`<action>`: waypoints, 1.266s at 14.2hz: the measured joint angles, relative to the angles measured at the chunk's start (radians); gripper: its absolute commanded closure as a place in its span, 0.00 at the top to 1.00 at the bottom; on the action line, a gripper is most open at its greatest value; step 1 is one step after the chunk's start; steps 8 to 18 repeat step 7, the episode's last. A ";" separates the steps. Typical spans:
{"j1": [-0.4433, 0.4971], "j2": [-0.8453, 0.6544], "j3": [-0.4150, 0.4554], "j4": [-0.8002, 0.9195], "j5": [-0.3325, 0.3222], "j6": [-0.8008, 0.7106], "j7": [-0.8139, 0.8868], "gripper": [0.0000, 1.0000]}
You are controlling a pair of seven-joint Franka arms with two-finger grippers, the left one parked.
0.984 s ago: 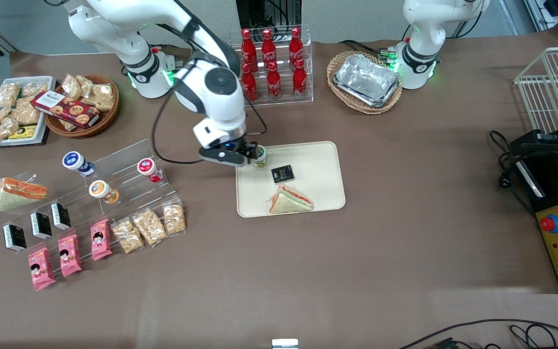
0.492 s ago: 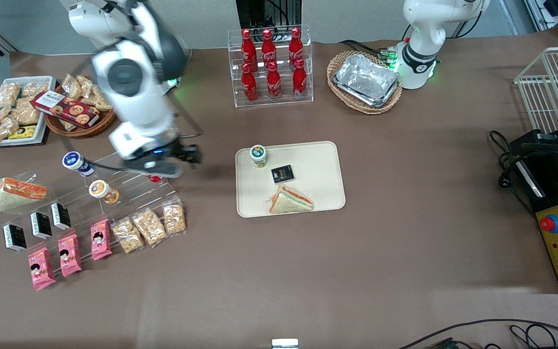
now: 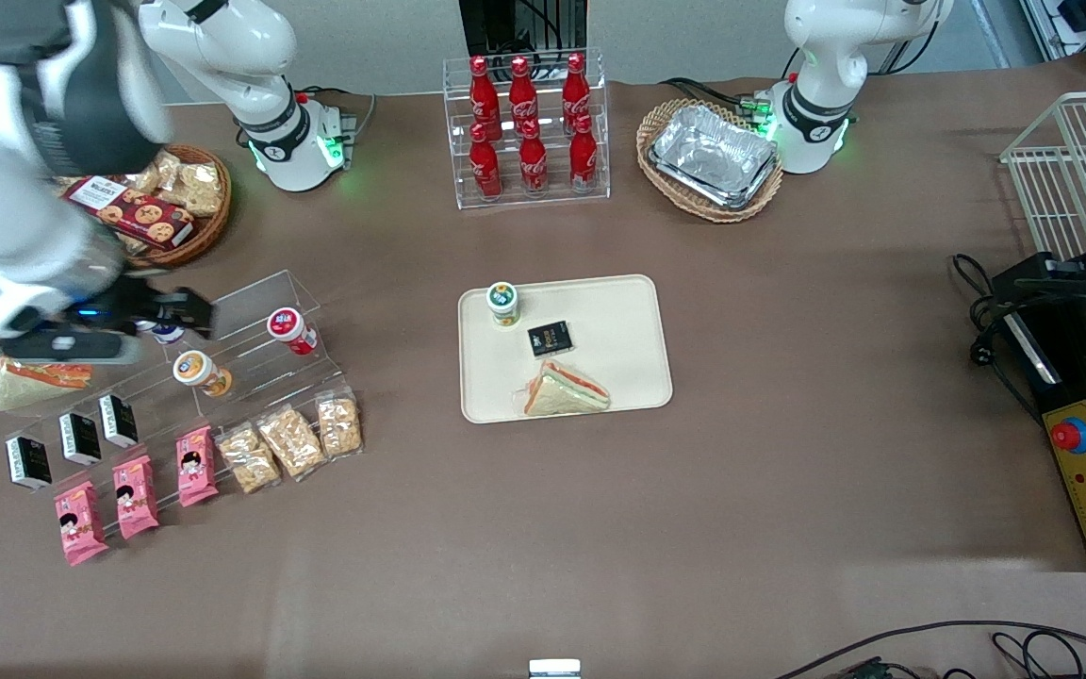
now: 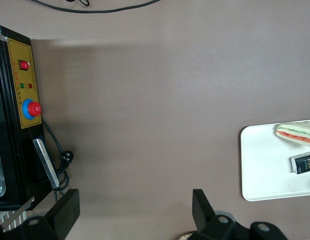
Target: Place green gum on tray
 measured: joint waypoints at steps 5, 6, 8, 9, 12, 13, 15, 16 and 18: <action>-0.015 -0.007 -0.139 0.093 0.027 -0.073 -0.126 1.00; -0.015 -0.007 -0.155 0.114 0.031 -0.088 -0.141 1.00; -0.015 -0.007 -0.165 0.133 0.034 -0.106 -0.149 1.00; -0.015 -0.007 -0.165 0.133 0.034 -0.106 -0.149 1.00; -0.015 -0.007 -0.165 0.133 0.034 -0.106 -0.149 1.00; -0.015 -0.007 -0.165 0.133 0.034 -0.106 -0.149 1.00; -0.015 -0.007 -0.165 0.133 0.034 -0.106 -0.149 1.00; -0.015 -0.007 -0.165 0.133 0.034 -0.106 -0.149 1.00; -0.015 -0.007 -0.165 0.133 0.034 -0.106 -0.149 1.00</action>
